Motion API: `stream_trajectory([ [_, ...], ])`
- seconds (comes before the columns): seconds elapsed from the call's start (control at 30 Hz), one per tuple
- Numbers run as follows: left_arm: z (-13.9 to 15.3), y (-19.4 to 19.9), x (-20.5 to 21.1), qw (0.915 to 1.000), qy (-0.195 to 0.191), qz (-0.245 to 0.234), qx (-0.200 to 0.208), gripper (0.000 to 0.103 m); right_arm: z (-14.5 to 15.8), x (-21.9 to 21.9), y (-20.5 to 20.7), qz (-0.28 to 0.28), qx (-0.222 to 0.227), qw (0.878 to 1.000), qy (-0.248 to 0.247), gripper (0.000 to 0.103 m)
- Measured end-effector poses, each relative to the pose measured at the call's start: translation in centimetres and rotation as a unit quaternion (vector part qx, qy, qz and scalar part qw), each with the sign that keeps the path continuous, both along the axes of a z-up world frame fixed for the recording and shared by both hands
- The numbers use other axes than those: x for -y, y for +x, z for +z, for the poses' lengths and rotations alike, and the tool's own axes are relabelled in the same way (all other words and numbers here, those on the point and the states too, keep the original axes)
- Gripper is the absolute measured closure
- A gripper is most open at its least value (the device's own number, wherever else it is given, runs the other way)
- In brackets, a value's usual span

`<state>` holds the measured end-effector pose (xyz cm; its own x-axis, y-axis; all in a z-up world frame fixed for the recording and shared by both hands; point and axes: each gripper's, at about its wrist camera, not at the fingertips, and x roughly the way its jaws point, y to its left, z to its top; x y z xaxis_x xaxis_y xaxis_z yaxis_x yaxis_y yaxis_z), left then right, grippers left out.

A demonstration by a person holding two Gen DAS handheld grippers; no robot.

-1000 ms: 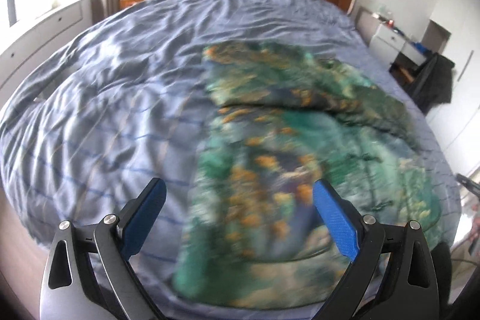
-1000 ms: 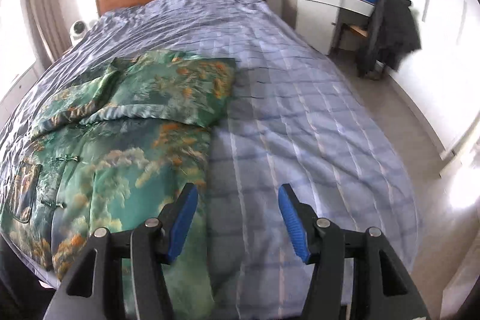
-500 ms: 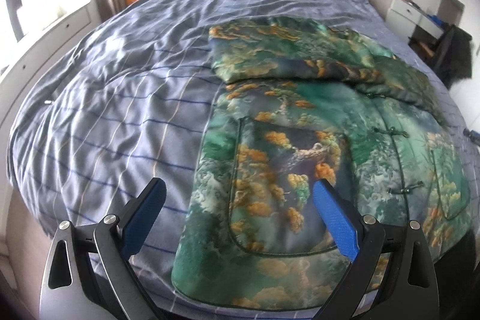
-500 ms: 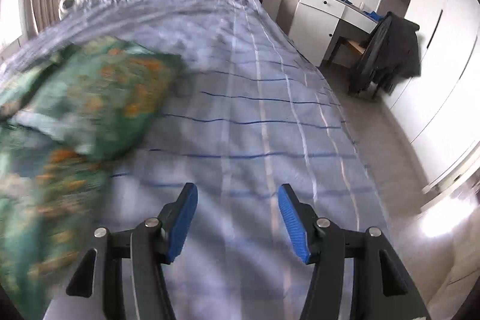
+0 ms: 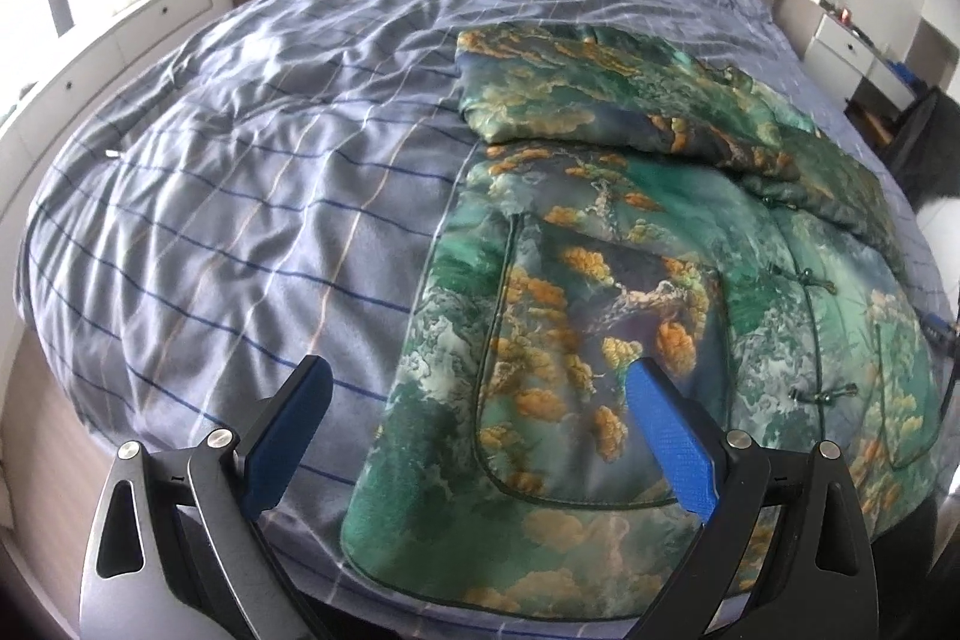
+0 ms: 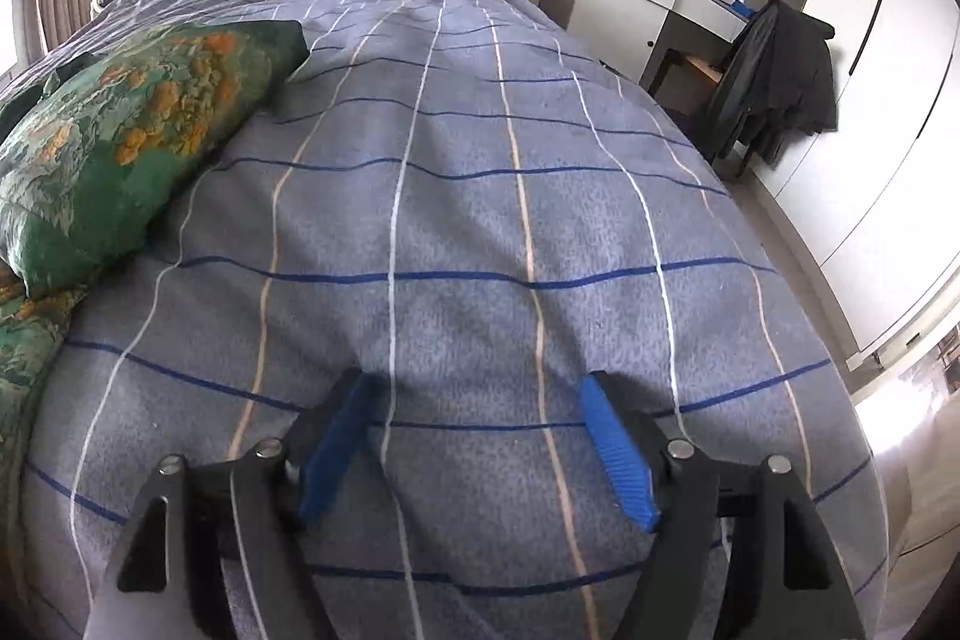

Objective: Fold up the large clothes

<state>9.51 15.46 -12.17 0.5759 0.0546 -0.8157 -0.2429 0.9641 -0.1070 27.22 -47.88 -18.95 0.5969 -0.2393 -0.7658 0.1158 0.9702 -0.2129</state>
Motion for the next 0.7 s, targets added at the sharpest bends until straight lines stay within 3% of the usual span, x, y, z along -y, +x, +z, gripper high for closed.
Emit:
stream_trajectory([
  [0.17,-1.0,0.7,0.4,0.9996,-0.026,-0.007,-0.012,0.005,-0.1,0.2,0.1,0.0,0.002,1.0,0.0,0.029],
  [0.47,-0.1,-0.2,0.4,0.9999,-0.015,-0.005,0.002,0.005,0.1,0.1,-0.3,0.0,0.003,1.0,-0.001,0.029],
  [0.7,-1.4,0.2,0.5,0.9997,-0.015,-0.008,-0.017,0.005,0.1,0.1,-0.3,0.001,0.003,1.0,-0.001,0.029],
])
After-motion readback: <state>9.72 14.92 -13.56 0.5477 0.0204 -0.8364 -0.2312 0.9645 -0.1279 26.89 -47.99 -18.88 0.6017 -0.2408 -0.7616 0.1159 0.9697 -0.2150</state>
